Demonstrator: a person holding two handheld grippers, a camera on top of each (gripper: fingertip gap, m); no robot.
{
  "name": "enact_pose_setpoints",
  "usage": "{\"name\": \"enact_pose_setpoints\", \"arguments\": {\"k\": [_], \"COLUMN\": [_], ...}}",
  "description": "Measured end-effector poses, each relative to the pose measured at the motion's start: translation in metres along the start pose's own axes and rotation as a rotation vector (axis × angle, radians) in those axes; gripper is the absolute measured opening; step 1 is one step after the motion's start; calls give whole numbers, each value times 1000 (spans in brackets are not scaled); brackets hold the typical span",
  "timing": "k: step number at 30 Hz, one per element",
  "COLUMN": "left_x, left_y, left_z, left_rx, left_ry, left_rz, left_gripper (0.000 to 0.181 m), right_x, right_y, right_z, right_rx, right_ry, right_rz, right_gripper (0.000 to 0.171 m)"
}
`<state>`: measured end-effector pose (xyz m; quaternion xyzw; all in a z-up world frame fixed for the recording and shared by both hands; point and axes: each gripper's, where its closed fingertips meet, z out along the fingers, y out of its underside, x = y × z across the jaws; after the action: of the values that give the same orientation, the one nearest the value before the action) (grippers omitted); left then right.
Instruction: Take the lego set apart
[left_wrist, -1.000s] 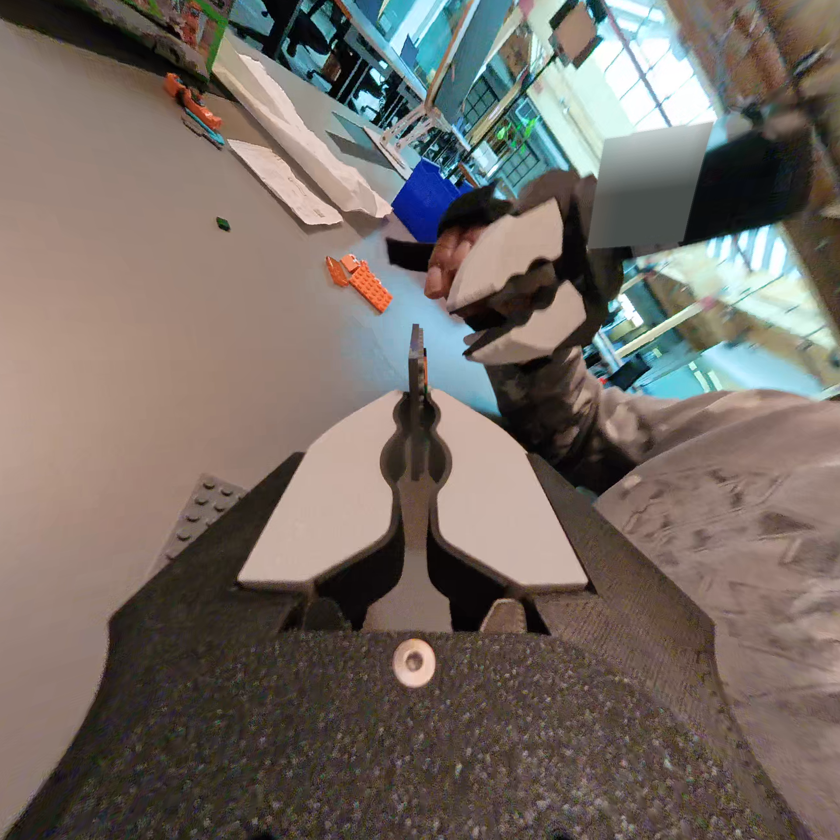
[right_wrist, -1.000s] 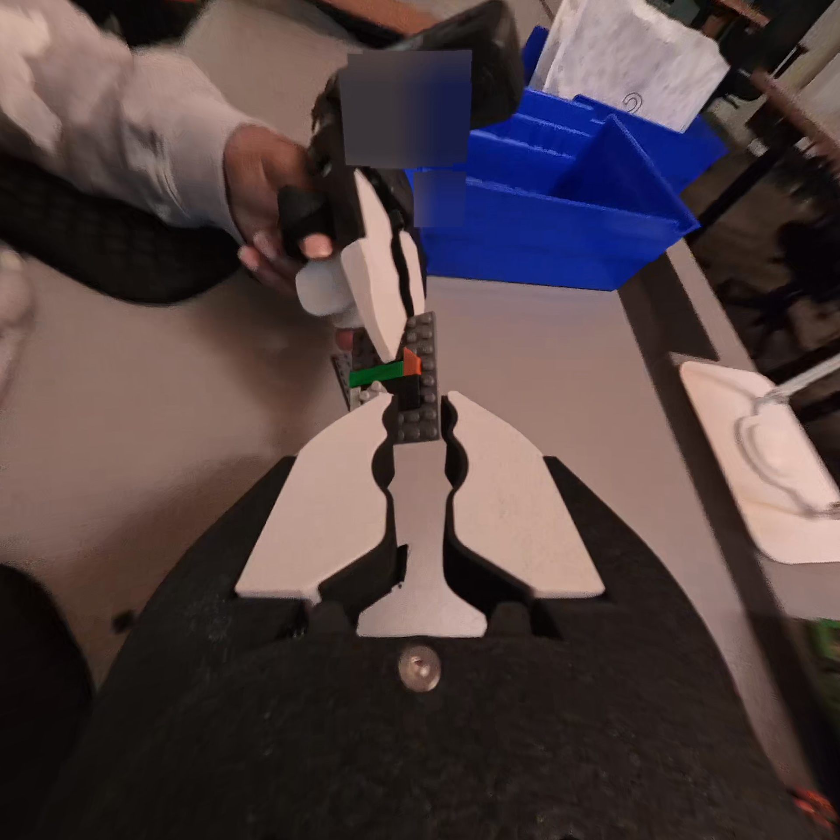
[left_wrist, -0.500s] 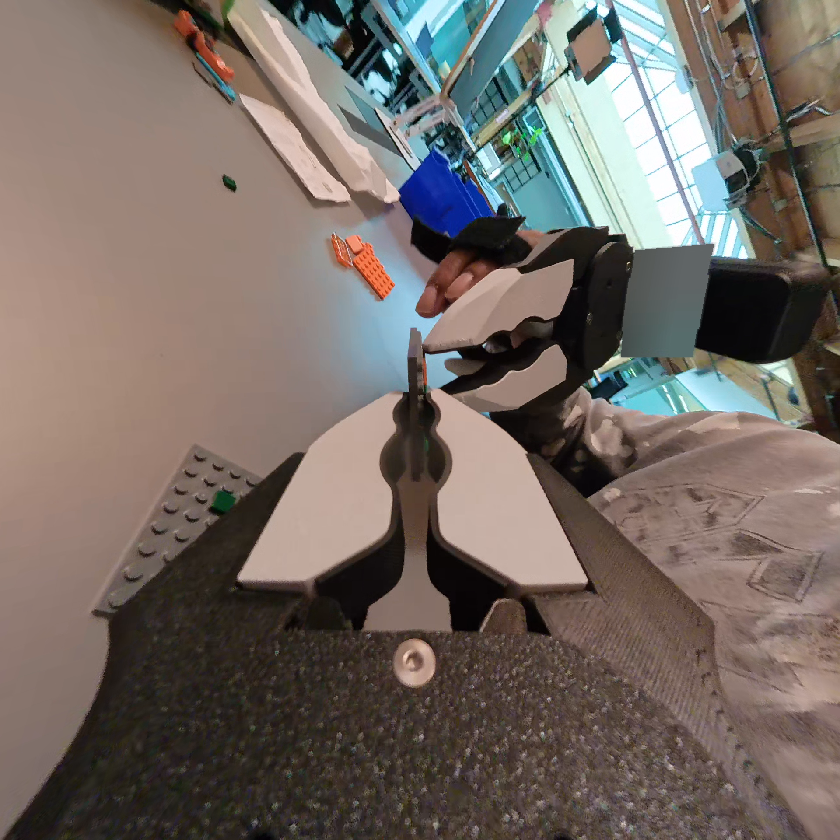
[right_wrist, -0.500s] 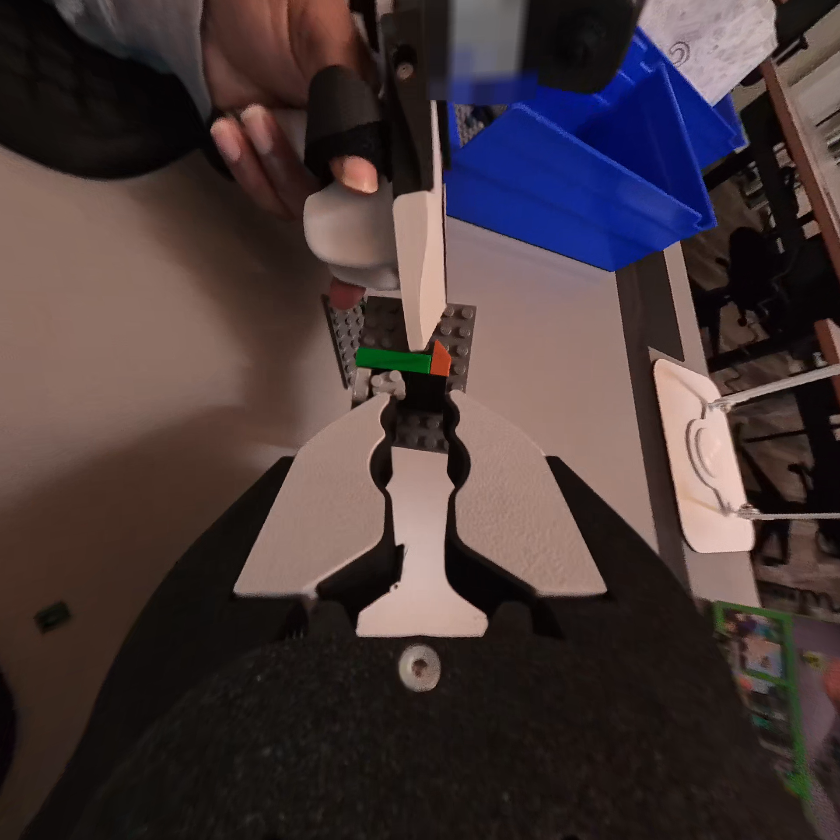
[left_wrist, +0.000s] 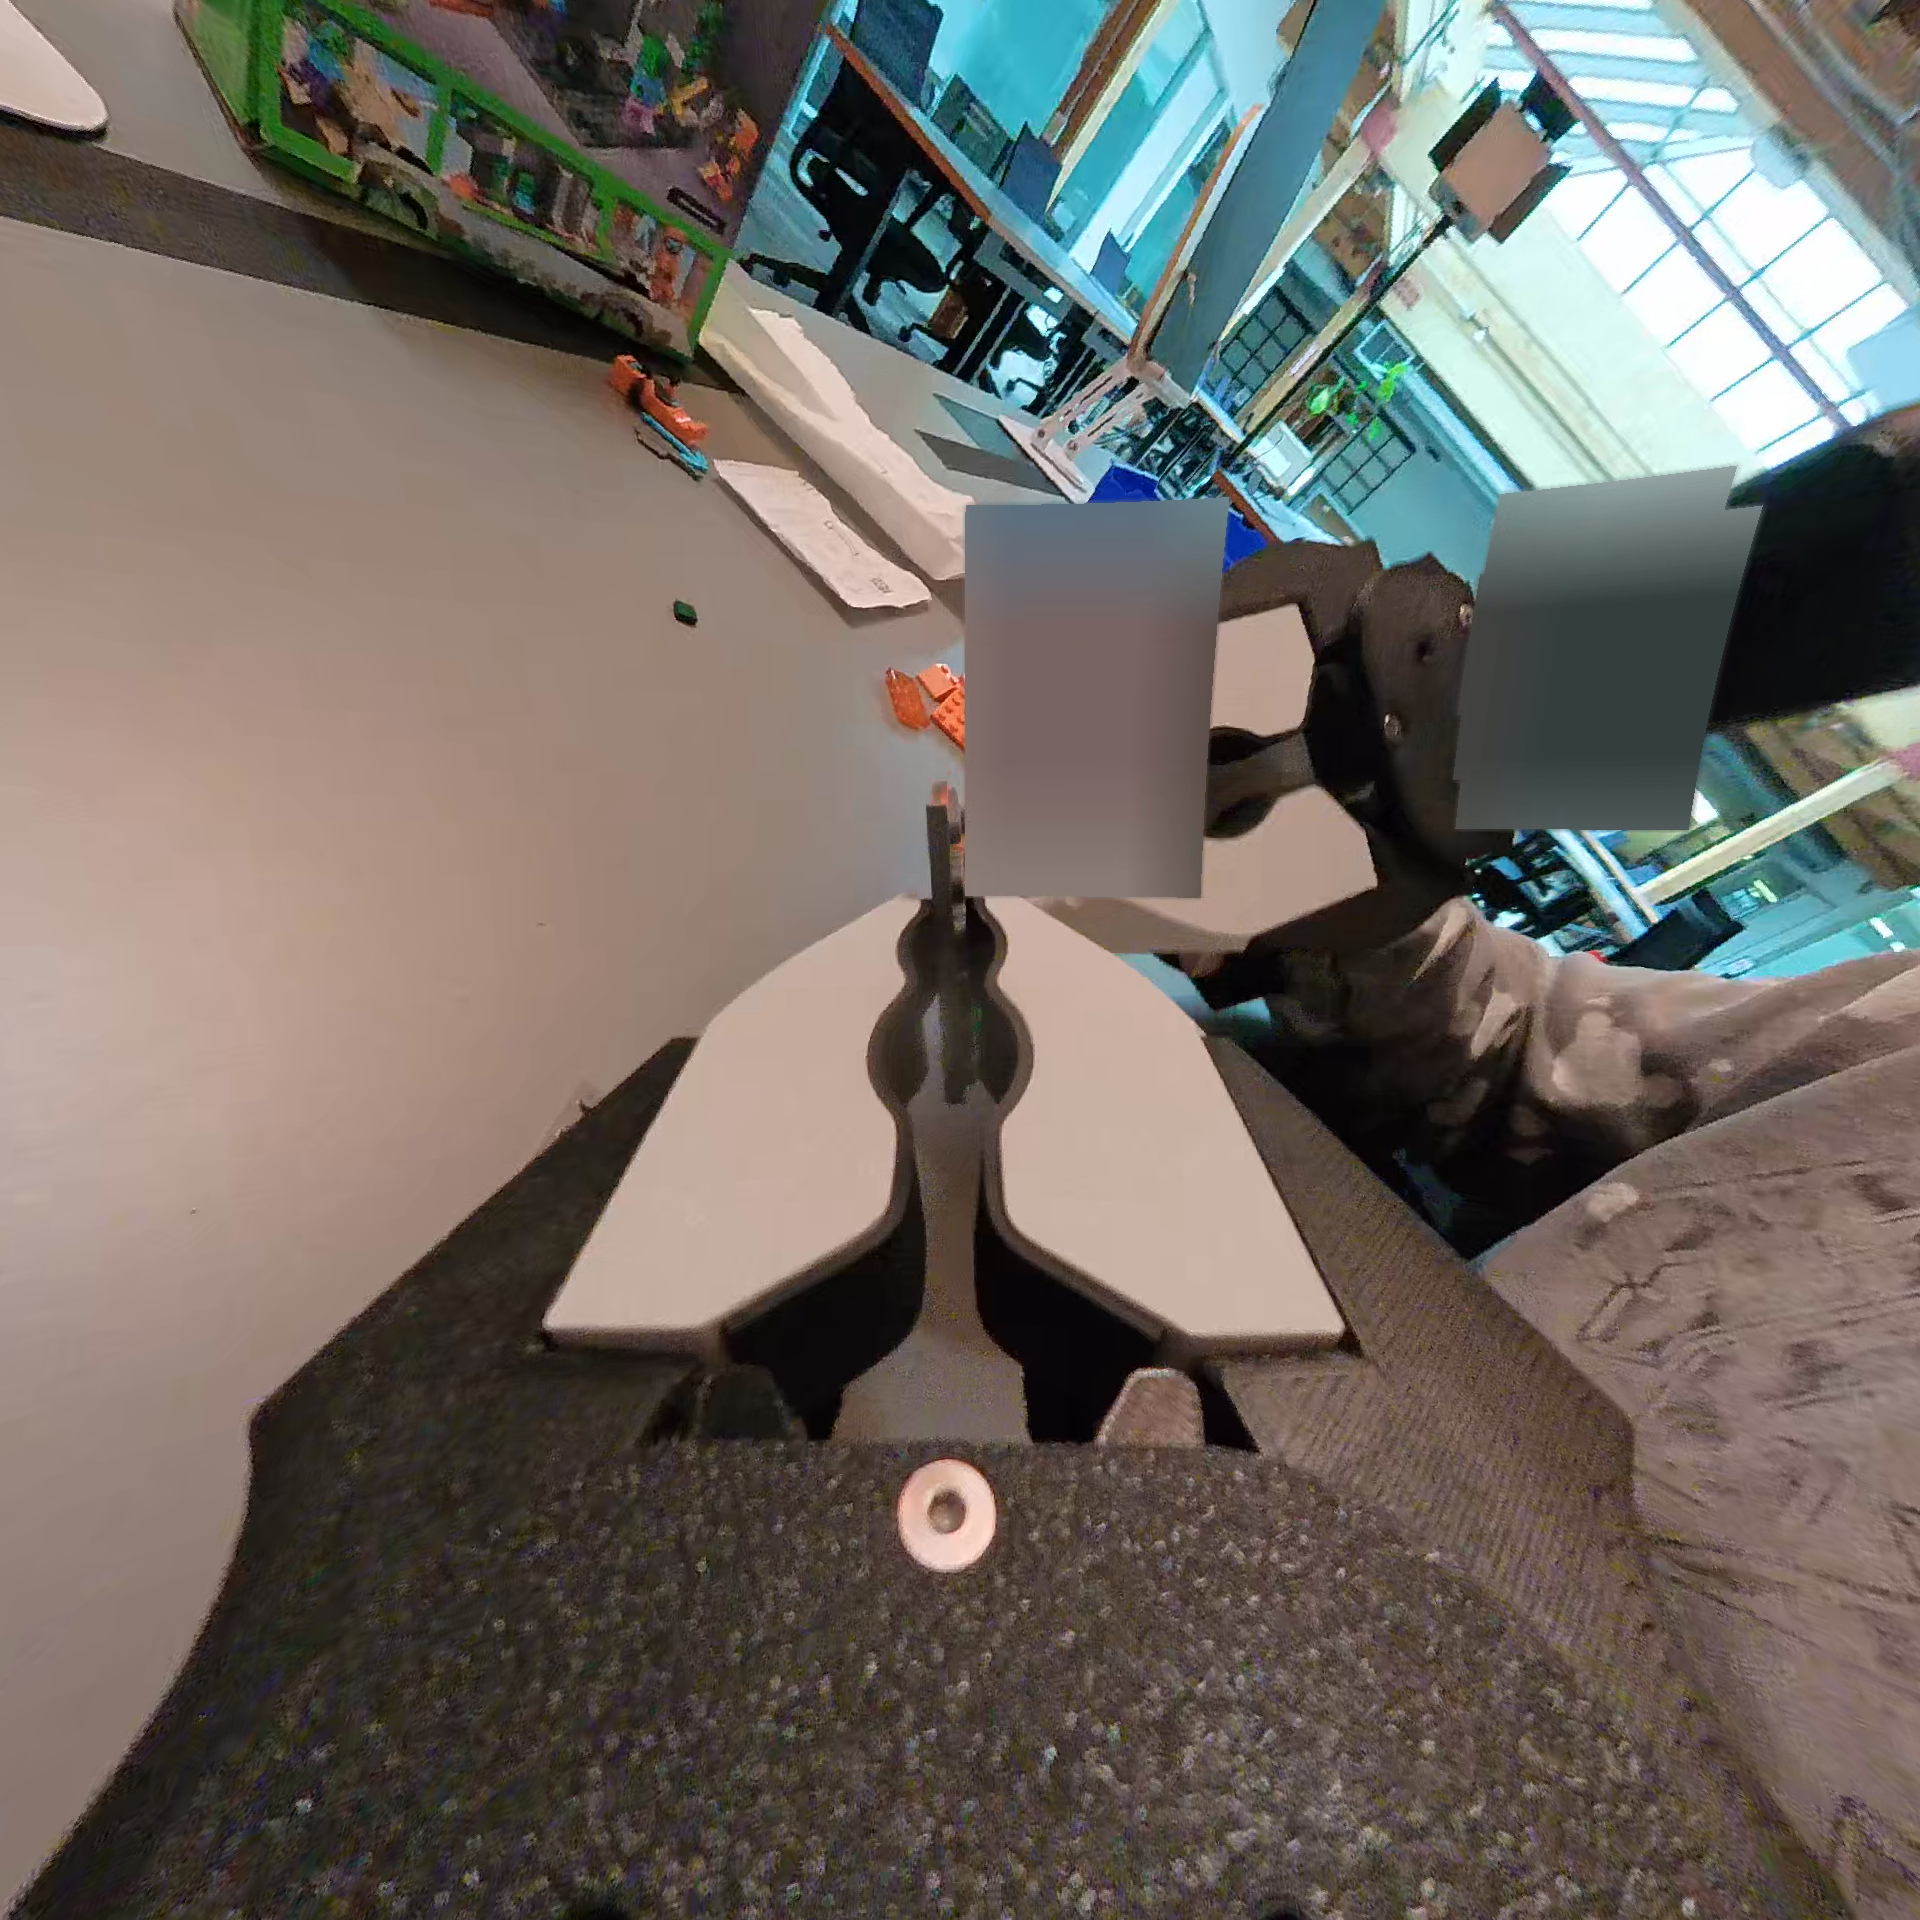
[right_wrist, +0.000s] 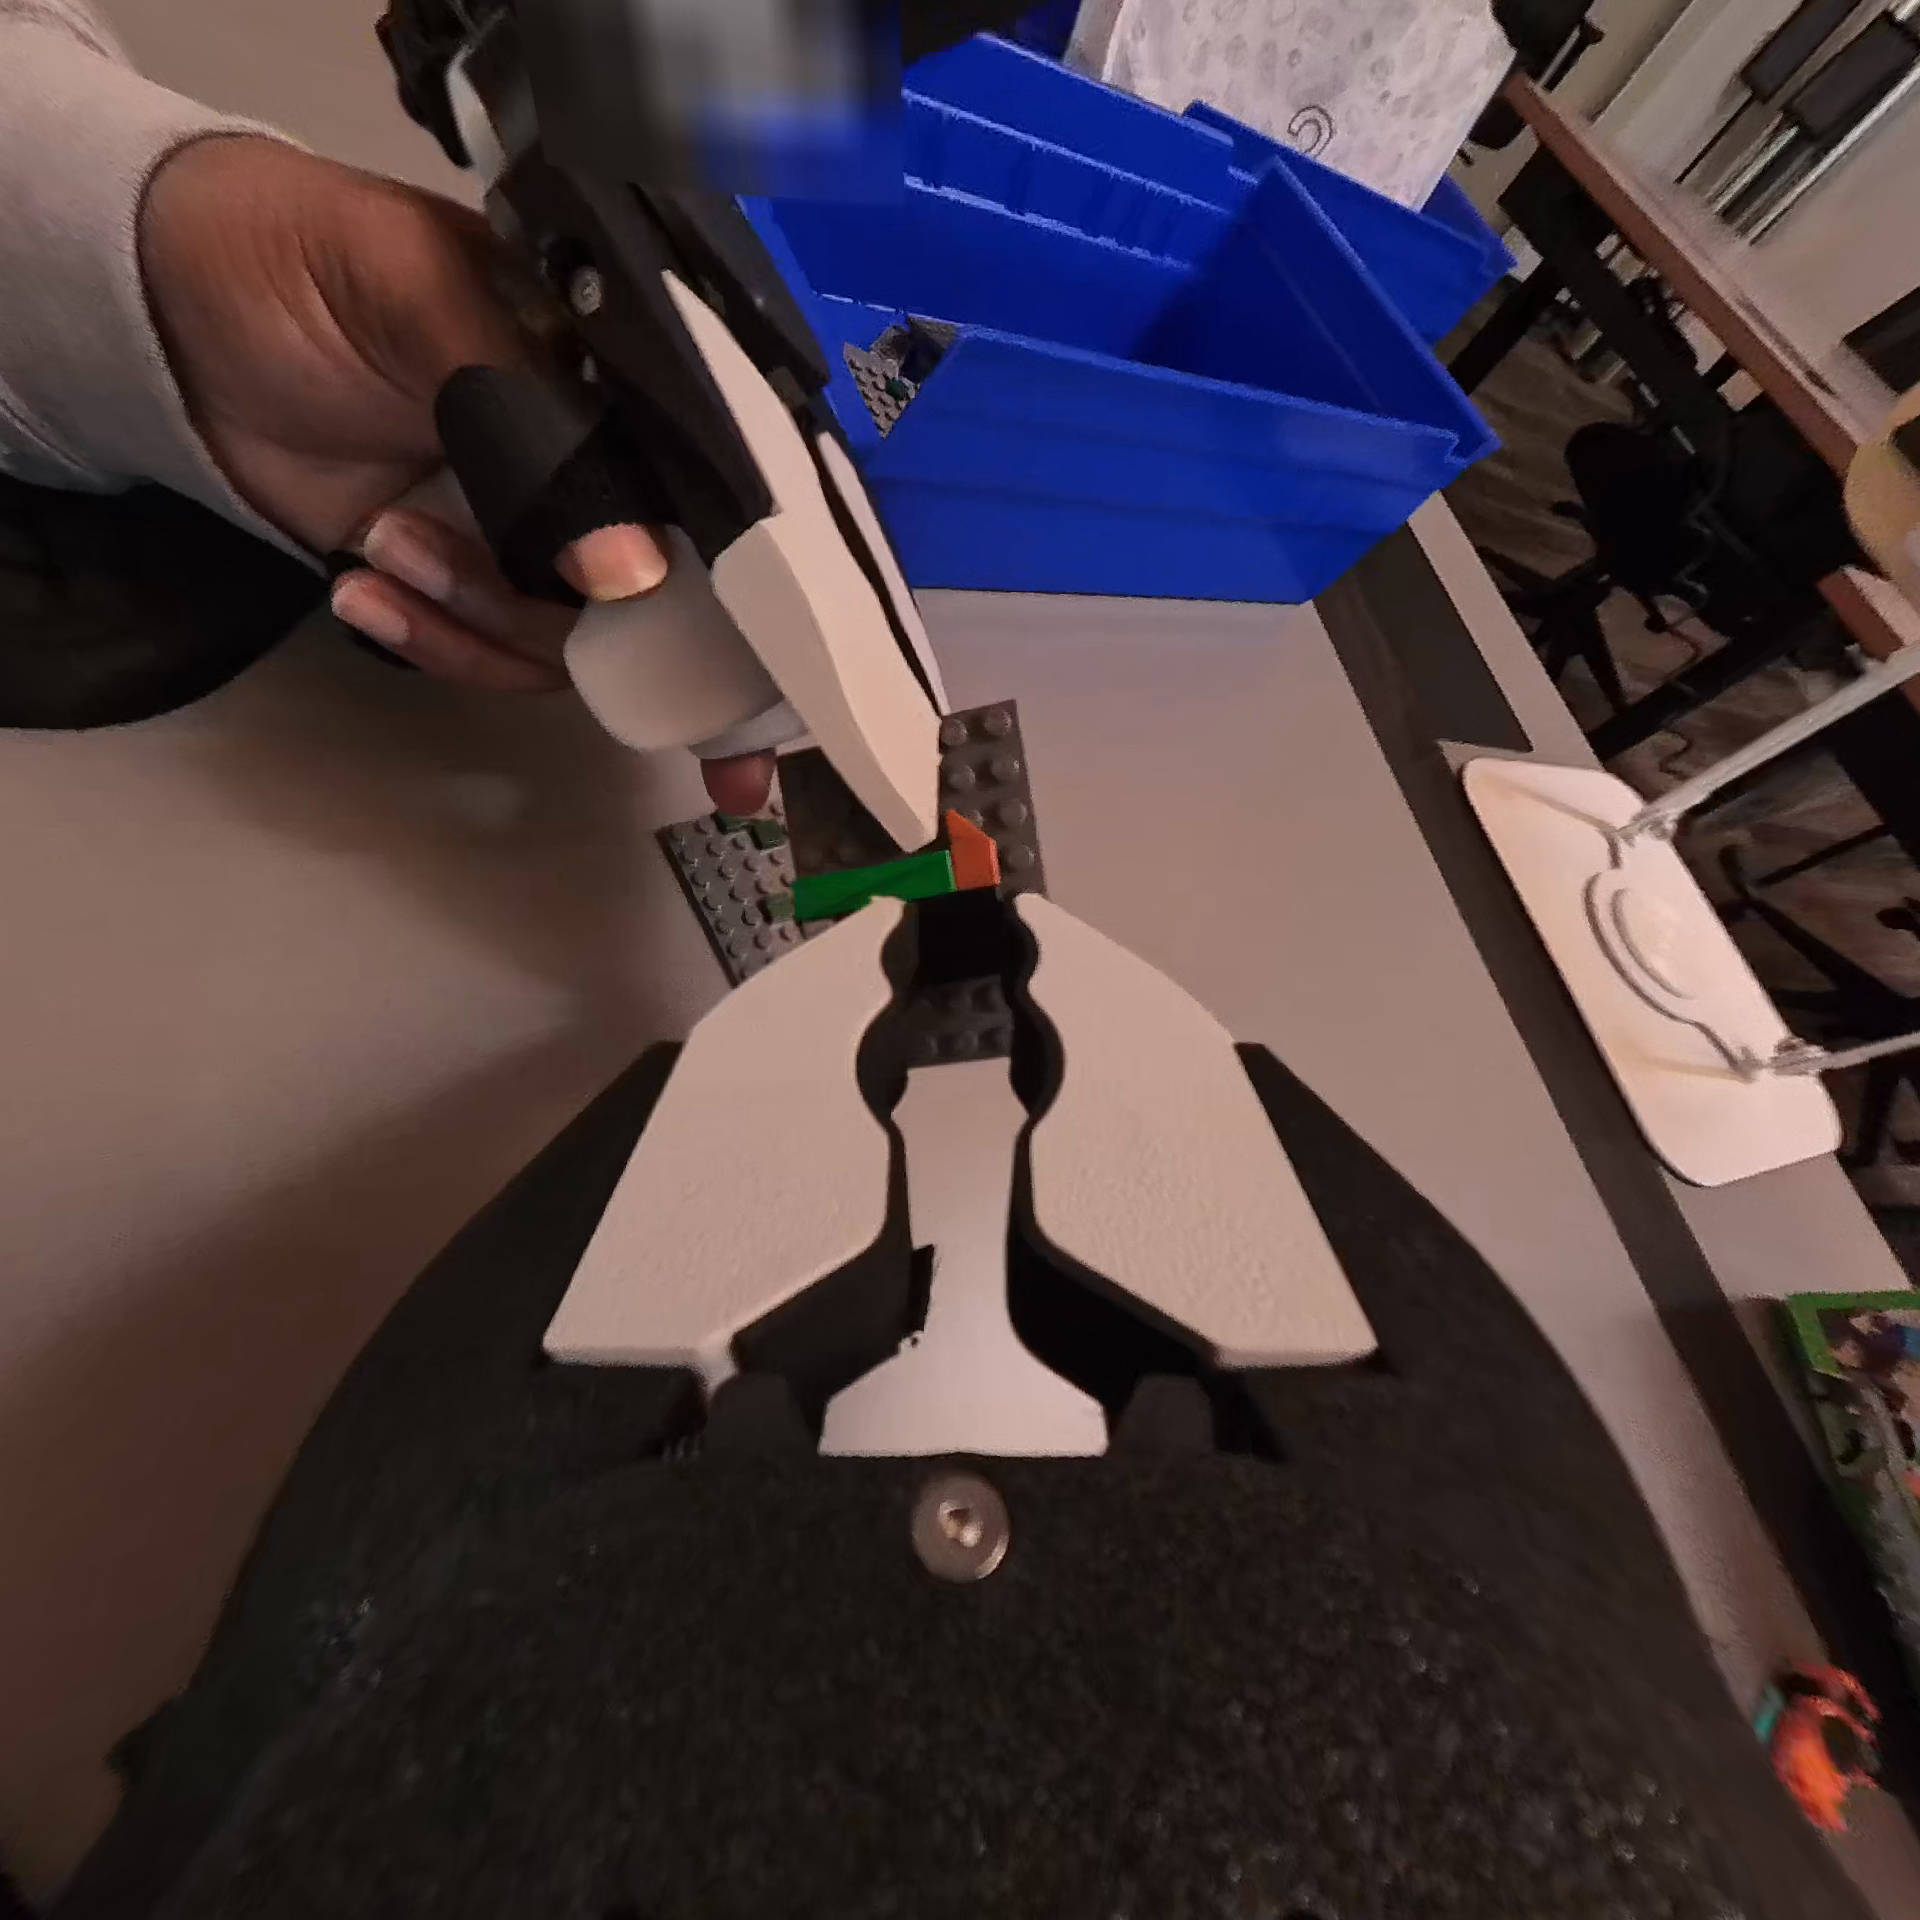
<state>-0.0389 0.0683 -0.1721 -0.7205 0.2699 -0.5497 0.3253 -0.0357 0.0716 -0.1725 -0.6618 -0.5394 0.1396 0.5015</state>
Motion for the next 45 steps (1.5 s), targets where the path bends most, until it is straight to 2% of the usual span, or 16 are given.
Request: {"name": "enact_pose_setpoints", "arguments": {"k": [2,4,5,7,9,14,19,24,26,31,40,45], "left_x": [-1,7,10,2,-5,-2,5,5,3,7,6,4], "left_y": [1,-7,-10,-12,-11,-12,-10,-11,-12,-12,-9,-7], "left_z": [1,3,5,4,-2,-1,3,2,1,1,3,3], "left_rx": [-4,45,40,34,44,41,39,42,46,44,21,0], "left_ry": [-22,9,2,-79,-75,-71,-95,-129,-158,-184,-237,-243], "left_rz": [21,14,45,116,71,80,123,164,197,267,320,316], "left_gripper": [5,6,5,5,5,5,5,5,5,5,5,5], "right_x": [-2,-35,-44,-29,-15,1,9,10,13,11,8,6], "right_y": [2,-3,-2,1,-14,-15,-14,-15,-18,-17,-18,-13], "right_z": [-1,0,6,5,-11,-8,-3,-3,-6,-5,-5,-3], "right_rx": [25,75,68,64,125,104,56,52,77,44,39,16], "right_ry": [-60,-281,-301,-169,-191,-12,131,165,181,192,223,213], "right_rz": [64,127,126,4,104,-4,-107,-146,-143,-203,-313,-347], "right_gripper": [11,0,0,0,0,24,22,21,1,13,3,4]}}
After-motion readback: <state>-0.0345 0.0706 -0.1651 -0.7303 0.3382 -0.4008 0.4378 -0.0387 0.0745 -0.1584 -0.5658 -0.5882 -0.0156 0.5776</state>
